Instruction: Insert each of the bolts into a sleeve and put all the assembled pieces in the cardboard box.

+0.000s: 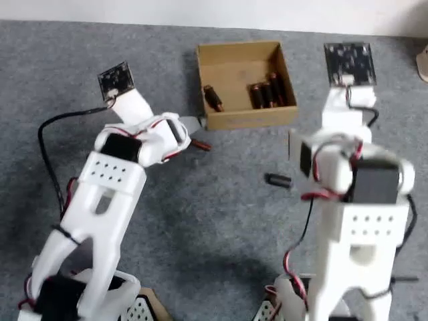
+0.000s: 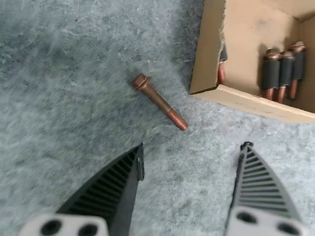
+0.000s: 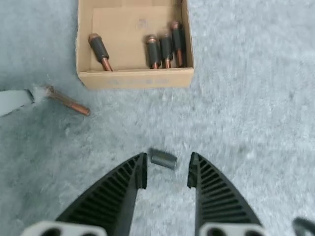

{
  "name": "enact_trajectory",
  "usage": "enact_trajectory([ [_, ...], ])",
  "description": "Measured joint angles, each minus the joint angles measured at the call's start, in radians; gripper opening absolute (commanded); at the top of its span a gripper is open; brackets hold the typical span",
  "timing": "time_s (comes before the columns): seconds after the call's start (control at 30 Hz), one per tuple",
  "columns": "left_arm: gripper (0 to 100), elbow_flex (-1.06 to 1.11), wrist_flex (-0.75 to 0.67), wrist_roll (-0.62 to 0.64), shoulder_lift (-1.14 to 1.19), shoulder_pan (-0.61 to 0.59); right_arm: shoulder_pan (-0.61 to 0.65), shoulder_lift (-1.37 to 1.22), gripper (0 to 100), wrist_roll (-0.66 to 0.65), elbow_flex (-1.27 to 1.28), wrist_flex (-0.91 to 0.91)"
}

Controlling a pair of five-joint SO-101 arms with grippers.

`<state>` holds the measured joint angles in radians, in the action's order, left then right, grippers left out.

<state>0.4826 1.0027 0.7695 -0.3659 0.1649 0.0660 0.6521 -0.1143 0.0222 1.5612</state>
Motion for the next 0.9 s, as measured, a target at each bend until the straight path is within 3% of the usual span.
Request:
enact_trajectory([
  [0.27, 28, -0.077, 0.055, 0.032, 0.153, -0.008, 0.0, 0.213, 13.5, 0.0, 0.322, -0.126],
  [0.53, 29, -0.098, 0.054, 0.15, 0.262, -0.064, 0.002, 0.226, 13.5, 0.0, 0.385, -0.129],
  [0.67, 29, -0.098, 0.0, 0.199, 0.322, -0.068, 0.005, 0.23, 13.5, 0.0, 0.434, -0.129],
  [0.9, 28, -0.098, -0.12, 0.212, 0.394, -0.083, 0.144, 0.232, 13.5, 0.0, 0.446, -0.129],
])
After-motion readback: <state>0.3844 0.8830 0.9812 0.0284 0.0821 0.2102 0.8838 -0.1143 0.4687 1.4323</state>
